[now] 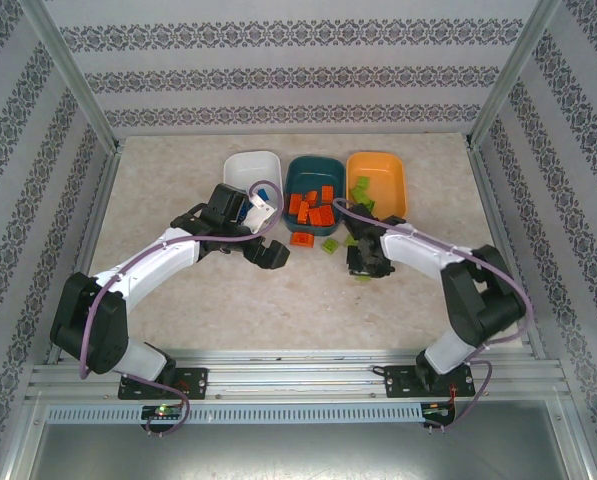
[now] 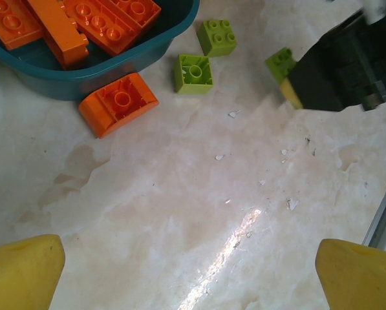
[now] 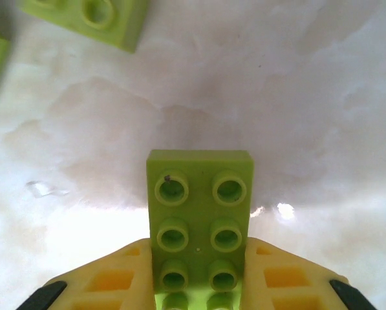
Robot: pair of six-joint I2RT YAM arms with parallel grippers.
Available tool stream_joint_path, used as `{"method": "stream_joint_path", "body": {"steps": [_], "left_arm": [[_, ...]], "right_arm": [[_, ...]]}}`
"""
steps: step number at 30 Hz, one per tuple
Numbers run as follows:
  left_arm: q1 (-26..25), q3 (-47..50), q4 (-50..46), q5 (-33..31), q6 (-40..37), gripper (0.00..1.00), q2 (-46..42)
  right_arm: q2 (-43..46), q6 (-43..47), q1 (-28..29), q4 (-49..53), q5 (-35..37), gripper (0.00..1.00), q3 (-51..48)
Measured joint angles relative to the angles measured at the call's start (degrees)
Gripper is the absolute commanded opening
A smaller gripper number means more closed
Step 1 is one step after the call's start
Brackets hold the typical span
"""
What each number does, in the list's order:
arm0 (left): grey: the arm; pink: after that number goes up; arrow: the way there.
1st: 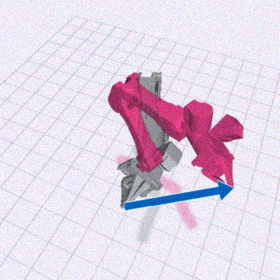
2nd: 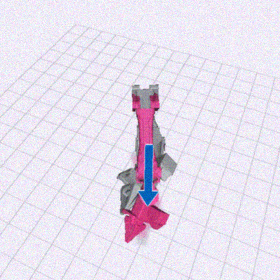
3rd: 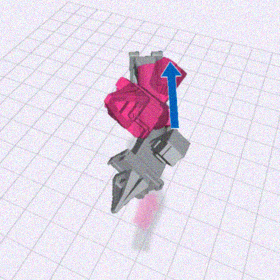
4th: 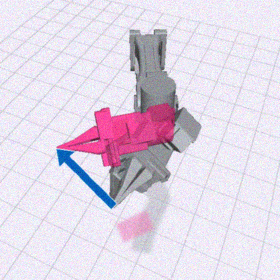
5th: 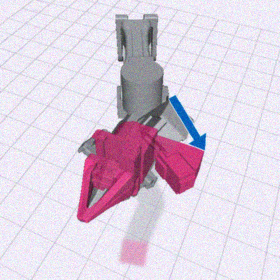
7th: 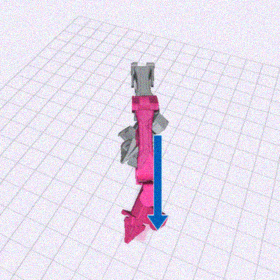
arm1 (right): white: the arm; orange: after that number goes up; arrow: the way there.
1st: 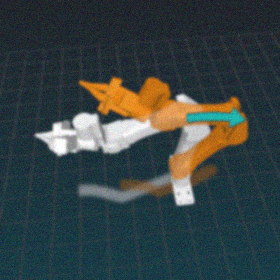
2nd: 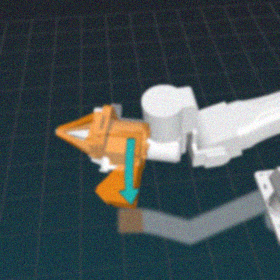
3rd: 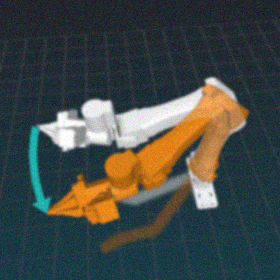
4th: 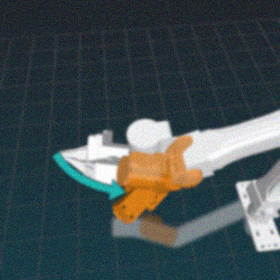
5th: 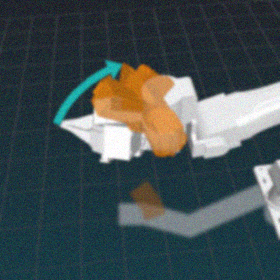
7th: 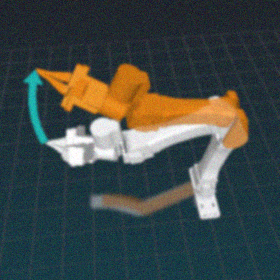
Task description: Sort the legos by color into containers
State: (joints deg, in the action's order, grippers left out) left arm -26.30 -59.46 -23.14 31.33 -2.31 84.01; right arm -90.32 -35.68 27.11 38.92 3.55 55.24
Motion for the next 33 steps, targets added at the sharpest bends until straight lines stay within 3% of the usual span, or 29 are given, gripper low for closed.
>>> {"method": "stream_joint_path", "body": {"steps": [6,12,28,33], "left_arm": [[-0.2,0.0,0.0,0.0,-0.3,1.00,0.1],[-0.4,0.0,0.0,0.0,-0.5,1.00,0.1],[-1.6,0.1,0.1,-1.1,-1.9,1.00,0.2],[-2.3,0.8,0.4,2.1,-2.1,1.00,0.7]], "right_arm": [[8.6,1.6,-4.0,4.7,-1.2,0.28,5.7],[7.3,5.3,-11.2,7.6,-2.6,0.28,19.2],[-23.7,10.4,-19.1,10.3,-5.8,0.28,49.9],[-31.5,11.3,-20.9,11.6,-5.8,0.28,56.4]]}}
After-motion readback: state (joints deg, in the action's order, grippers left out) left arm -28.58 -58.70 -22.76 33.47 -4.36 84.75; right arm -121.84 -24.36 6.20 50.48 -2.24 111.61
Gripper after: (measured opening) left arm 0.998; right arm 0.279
